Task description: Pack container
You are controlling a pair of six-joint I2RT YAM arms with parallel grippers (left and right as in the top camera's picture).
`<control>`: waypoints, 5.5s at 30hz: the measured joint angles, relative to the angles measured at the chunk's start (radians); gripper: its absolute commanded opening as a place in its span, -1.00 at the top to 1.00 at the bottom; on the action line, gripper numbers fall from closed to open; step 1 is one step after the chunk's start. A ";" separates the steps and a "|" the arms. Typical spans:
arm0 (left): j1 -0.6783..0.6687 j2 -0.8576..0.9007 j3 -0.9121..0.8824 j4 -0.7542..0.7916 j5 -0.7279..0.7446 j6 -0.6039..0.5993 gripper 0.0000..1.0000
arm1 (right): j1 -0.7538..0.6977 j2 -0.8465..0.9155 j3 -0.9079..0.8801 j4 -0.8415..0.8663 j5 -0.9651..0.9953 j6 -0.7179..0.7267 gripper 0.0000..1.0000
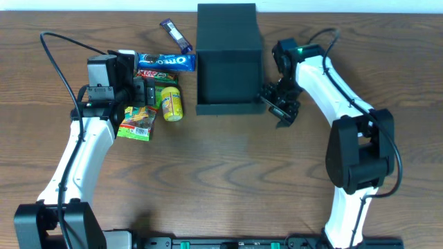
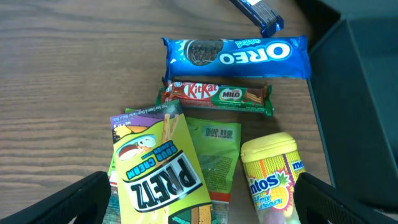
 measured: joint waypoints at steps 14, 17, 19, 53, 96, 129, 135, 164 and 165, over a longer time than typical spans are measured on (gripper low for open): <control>0.000 0.000 0.000 -0.008 0.000 0.000 -0.91 | 0.005 -0.089 0.148 0.137 0.113 -0.398 -0.43; 0.000 0.000 0.000 -0.008 0.000 0.000 -0.91 | 0.016 -0.068 0.148 0.136 0.119 -0.491 -0.45; 0.000 0.000 0.000 -0.008 0.000 0.000 -0.91 | 0.026 -0.044 0.148 0.132 0.121 -0.526 -0.40; 0.000 0.000 0.000 -0.014 0.000 0.000 -0.91 | 0.043 0.072 0.153 -0.108 0.158 -0.434 0.97; 0.000 0.000 0.000 -0.011 0.000 0.000 -0.91 | 0.055 0.074 0.155 -0.146 0.235 -0.578 -0.88; -0.009 0.008 0.028 -0.248 0.272 0.071 -0.91 | -0.042 -0.191 0.310 -0.052 0.295 -0.639 -0.82; -0.009 0.008 0.028 -0.246 0.365 0.015 -0.91 | -0.042 -0.191 0.310 -0.052 0.295 -0.652 -0.83; -0.107 0.047 0.028 -0.248 0.270 -0.159 -0.91 | -0.042 -0.191 0.310 -0.072 0.294 -0.652 -0.82; -0.114 0.063 0.028 -0.249 0.249 -0.161 -0.91 | -0.042 -0.191 0.310 -0.072 0.294 -0.652 -0.83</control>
